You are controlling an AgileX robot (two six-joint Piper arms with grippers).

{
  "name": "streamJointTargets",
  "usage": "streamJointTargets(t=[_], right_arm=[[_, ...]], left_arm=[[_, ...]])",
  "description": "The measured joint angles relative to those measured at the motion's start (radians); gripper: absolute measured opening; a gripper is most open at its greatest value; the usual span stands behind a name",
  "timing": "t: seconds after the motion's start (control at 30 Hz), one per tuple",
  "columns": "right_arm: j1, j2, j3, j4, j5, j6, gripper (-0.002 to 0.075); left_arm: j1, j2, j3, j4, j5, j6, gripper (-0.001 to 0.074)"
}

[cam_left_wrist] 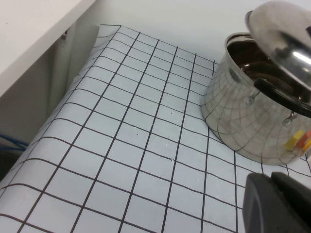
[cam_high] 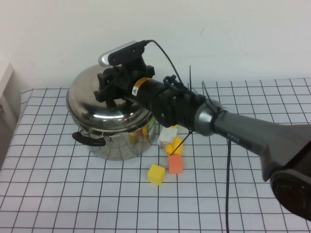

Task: Cover the pot
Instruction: Place the pot lid on the pot

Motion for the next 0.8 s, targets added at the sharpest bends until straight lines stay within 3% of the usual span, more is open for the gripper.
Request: streamJointTargets(t=[0.8], right_arm=[[0.002,0.061,-0.05,0.04,-0.098,-0.092,0.0344]], left_arm=[[0.0,0.0,0.0,0.0,0.0,0.0,-0.0003]])
